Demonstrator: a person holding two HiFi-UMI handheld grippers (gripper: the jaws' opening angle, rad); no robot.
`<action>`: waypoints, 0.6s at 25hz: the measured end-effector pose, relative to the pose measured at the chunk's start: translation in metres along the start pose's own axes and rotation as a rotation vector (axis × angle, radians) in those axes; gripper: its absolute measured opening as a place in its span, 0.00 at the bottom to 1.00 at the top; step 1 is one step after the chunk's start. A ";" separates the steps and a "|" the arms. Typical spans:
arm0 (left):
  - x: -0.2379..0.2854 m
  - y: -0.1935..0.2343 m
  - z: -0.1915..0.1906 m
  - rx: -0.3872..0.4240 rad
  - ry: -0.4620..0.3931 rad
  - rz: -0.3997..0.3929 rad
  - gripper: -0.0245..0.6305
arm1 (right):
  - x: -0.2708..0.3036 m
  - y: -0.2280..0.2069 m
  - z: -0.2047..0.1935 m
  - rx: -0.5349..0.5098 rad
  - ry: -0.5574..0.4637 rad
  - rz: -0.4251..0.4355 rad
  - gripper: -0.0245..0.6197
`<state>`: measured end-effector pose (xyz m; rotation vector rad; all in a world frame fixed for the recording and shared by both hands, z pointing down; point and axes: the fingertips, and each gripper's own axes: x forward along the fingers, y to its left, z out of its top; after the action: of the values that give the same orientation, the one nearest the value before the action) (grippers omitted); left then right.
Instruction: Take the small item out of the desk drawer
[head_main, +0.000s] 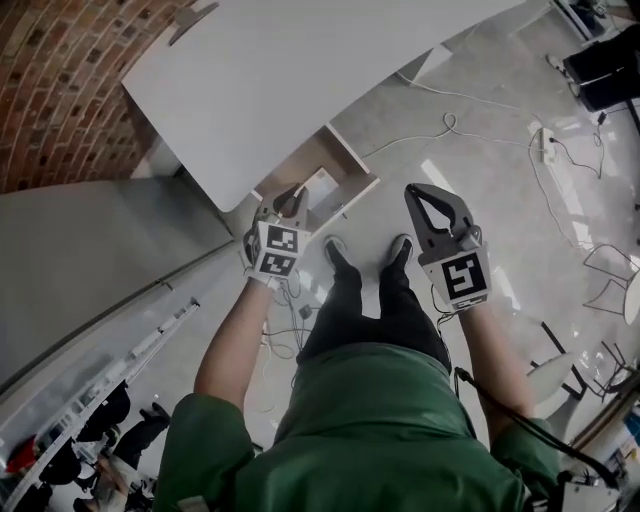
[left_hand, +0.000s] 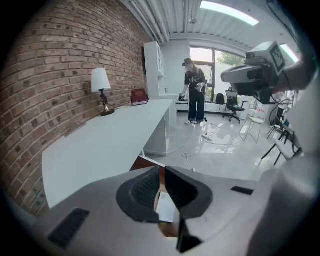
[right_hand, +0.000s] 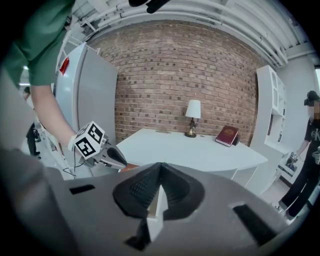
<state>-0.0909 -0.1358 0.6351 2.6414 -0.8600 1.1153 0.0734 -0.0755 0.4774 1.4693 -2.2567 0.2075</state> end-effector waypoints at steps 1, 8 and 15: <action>0.007 -0.002 -0.004 0.008 0.008 -0.003 0.08 | 0.000 -0.002 -0.007 0.009 0.004 0.003 0.04; 0.054 -0.003 -0.043 0.020 0.116 -0.019 0.08 | 0.009 0.003 -0.054 0.107 0.049 0.087 0.04; 0.094 -0.010 -0.087 0.077 0.228 -0.073 0.08 | 0.017 0.007 -0.090 0.168 0.080 0.134 0.04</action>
<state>-0.0856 -0.1396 0.7637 2.5159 -0.6845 1.4224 0.0860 -0.0549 0.5666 1.3649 -2.3207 0.4991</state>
